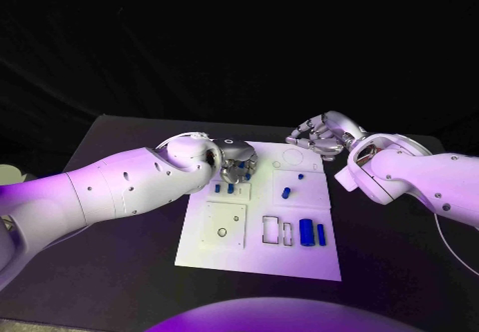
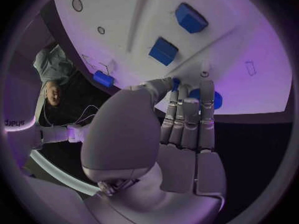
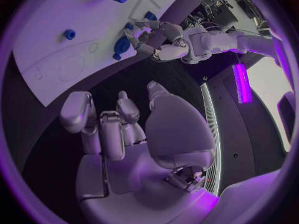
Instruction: Assemble the parts on the task board
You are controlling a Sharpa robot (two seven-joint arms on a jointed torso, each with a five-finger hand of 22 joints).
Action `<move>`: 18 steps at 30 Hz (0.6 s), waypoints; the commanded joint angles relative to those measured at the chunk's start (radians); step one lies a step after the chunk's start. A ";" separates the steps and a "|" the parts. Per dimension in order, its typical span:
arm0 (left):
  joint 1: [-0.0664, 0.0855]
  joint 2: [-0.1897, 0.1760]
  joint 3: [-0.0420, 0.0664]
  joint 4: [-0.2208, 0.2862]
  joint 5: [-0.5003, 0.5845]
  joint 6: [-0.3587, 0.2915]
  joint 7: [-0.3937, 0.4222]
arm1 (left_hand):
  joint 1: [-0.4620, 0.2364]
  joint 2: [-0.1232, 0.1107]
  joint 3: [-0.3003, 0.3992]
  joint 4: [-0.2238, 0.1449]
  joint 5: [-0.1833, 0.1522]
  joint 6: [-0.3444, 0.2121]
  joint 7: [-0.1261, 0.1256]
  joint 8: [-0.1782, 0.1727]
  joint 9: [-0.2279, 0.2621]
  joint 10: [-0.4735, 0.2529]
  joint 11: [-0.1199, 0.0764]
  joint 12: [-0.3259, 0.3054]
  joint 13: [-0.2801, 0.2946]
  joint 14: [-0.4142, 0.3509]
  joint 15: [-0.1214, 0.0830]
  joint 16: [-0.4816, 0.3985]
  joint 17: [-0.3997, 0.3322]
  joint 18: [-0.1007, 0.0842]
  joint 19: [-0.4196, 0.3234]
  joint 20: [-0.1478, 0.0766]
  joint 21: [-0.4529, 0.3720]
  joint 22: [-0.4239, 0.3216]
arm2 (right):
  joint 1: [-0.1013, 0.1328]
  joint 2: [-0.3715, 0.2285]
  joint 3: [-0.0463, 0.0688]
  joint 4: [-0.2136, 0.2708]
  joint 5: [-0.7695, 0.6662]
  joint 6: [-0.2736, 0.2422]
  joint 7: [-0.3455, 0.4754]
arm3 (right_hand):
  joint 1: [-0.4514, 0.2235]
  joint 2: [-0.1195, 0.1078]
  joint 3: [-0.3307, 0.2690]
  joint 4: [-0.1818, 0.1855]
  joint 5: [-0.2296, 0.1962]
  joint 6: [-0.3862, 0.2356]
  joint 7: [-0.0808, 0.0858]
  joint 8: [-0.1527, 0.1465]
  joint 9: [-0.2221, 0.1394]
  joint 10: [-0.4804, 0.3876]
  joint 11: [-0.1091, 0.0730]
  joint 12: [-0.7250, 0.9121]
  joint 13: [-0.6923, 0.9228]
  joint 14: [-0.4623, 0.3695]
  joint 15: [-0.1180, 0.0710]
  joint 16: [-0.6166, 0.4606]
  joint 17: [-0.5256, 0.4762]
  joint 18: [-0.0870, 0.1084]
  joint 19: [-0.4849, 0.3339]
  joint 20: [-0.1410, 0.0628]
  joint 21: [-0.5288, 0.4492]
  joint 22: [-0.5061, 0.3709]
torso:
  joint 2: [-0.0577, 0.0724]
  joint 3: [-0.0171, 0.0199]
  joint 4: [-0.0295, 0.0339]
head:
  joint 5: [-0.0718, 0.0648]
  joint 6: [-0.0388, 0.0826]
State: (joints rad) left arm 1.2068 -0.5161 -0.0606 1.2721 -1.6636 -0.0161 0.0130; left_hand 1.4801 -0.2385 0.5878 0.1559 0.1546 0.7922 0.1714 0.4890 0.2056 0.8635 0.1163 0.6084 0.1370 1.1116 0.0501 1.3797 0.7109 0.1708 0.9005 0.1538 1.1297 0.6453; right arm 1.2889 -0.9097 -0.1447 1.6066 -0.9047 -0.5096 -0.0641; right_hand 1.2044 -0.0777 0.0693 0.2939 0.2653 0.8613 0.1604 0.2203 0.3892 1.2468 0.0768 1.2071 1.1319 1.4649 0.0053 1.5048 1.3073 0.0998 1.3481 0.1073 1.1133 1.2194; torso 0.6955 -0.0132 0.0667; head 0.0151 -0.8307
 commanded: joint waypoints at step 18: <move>0.000 0.012 -0.001 -0.016 0.010 0.021 0.003 | -0.012 0.012 0.014 -0.014 -0.004 0.029 -0.002 -0.011 0.003 0.033 -0.004 -0.015 -0.007 0.045 -0.004 0.030 0.044 0.010 0.018 -0.005 0.031 0.031 | 0.000 0.001 0.000 0.001 -0.026 0.006 0.003 | -0.001 0.010 -0.007 -0.001 -0.002 -0.006 -0.001 0.008 0.002 -0.004 -0.001 -0.002 0.001 0.066 -0.004 -0.005 0.104 0.006 -0.006 -0.002 -0.004 0.002 | 0.001 0.0002 -0.0017 | -0.006 -0.003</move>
State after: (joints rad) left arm 1.2068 -0.5070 -0.0615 1.2582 -1.6600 -0.0055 0.0116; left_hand 1.4746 -0.2330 0.5988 0.1449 0.1546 0.8143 0.1705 0.4809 0.2075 0.8911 0.1115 0.5969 0.1308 1.1505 0.0471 1.4057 0.7521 0.1708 0.9121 0.1466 1.1553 0.6708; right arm 1.2889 -0.9095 -0.1450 1.6071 -0.9091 -0.5094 -0.0649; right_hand 1.2044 -0.0777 0.0666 0.2912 0.2653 0.8613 0.1604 0.2246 0.3903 1.2469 0.0769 1.2072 1.1320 1.4649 0.0053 1.5048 1.3073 0.0998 1.3481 0.1073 1.1133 1.2202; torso 0.6963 -0.0135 0.0653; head 0.0106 -0.8339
